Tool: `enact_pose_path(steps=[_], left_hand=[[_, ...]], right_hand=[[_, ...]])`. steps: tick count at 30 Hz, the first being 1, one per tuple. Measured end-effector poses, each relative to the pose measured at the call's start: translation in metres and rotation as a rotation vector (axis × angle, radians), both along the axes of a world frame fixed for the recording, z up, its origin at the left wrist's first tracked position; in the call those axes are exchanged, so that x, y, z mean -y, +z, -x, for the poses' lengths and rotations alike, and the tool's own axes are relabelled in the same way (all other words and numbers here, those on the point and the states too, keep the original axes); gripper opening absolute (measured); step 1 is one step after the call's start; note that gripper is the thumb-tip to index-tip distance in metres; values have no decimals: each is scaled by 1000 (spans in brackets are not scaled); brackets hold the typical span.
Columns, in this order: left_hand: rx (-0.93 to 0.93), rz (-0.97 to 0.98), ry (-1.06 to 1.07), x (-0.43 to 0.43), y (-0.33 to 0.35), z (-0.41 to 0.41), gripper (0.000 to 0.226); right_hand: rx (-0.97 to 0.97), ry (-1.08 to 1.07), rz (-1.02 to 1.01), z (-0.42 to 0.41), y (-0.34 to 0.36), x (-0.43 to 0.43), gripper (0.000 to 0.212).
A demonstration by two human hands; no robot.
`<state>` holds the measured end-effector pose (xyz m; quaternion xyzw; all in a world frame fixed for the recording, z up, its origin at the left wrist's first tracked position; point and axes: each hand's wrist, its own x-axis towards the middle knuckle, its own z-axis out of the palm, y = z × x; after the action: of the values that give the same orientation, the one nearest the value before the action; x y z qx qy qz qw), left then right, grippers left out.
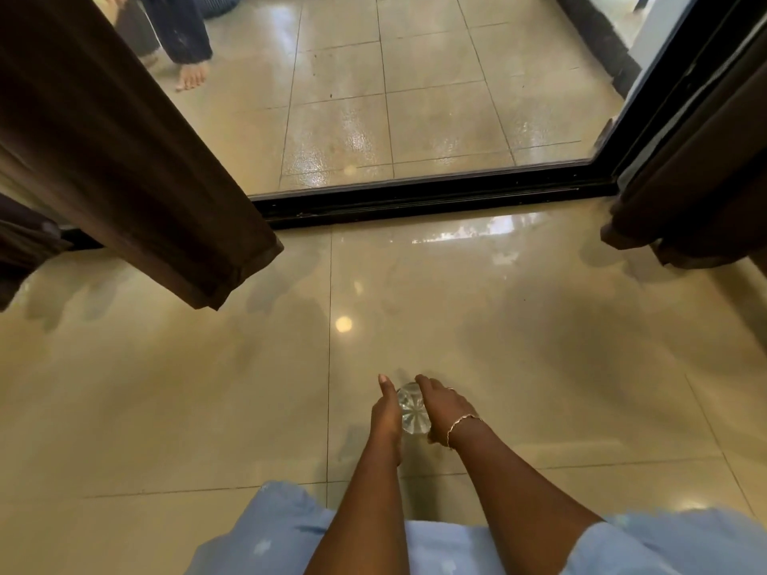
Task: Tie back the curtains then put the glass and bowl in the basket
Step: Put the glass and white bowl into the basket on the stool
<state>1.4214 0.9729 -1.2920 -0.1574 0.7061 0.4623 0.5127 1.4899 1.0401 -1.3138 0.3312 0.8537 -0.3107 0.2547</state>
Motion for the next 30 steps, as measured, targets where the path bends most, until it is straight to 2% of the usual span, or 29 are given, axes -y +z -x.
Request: enact_pose_path(steps=[3,7,13,23,30], left_hand=[[-30,-35,-26,-5,8,6,68],[-137,-79,-91,-1,62,17,66],[-250,-157,-162,2,199,30,68],[-301,-285,-251,-3,443,29,57],[-331,-388,-298,-5,575,21,62]], right_hand=[[-65,-28,0,2,13,-4,88],[-157,-105,-3,1,72,-13,85],[-262,-173,36,1,220,-31,80],[-348,-254,-6,-15,476,-39,84],[-414,-306,-57,-30,609,-33,85]])
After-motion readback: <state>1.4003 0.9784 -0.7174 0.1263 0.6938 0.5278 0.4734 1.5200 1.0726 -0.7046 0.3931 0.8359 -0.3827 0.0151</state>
